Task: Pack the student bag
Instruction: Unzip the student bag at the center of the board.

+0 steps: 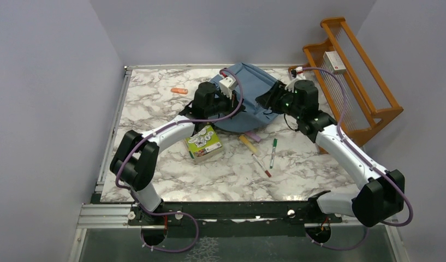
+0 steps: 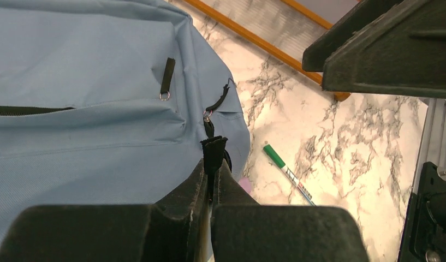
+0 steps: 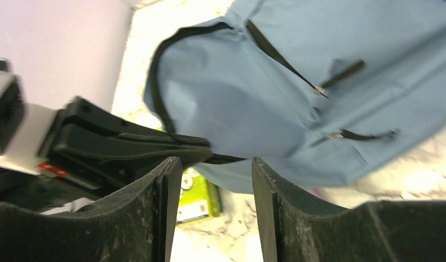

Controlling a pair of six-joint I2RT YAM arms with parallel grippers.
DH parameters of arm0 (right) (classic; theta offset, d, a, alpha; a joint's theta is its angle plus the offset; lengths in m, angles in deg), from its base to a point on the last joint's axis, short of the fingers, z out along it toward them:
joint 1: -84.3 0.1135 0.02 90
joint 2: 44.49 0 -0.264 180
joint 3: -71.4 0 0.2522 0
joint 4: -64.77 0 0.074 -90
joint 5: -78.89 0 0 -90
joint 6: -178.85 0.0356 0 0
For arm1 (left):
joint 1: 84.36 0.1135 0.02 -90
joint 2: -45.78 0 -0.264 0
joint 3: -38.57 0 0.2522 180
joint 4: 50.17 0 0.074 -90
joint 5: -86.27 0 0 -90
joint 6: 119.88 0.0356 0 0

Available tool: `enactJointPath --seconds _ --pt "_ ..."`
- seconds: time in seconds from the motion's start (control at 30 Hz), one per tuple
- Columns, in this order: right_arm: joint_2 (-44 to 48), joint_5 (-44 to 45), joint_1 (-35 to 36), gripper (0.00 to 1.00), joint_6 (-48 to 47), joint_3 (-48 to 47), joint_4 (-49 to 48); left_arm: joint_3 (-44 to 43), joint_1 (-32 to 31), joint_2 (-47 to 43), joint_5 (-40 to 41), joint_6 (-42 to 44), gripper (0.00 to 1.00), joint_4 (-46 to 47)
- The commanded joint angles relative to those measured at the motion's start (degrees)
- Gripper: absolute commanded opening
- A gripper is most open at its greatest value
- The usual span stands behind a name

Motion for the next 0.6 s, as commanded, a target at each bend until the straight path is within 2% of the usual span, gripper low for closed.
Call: enactJointPath --seconds 0.0,0.1,0.23,0.3,0.47,0.57 --pt "1.2 5.7 -0.2 0.55 -3.1 3.5 6.5 1.6 0.1 -2.5 1.3 0.2 0.0 1.7" --pt "2.0 2.5 -0.2 0.55 -8.3 7.7 2.2 2.3 0.1 -3.2 1.4 0.0 0.0 1.3" --pt "5.0 -2.1 -0.2 0.6 -17.5 13.4 -9.9 3.2 0.1 -4.1 2.2 0.1 0.0 0.6" --pt "5.2 -6.7 -0.2 0.64 -22.9 13.0 -10.9 3.4 0.1 -4.5 2.4 0.0 0.0 0.4" --pt "4.3 -20.0 -0.2 0.65 -34.8 13.6 -16.2 3.5 0.1 -4.5 1.6 -0.9 0.0 0.1" --pt "1.9 -23.0 -0.2 0.65 -39.5 12.5 -17.5 3.5 0.1 -4.7 1.2 -1.4 0.0 0.1"
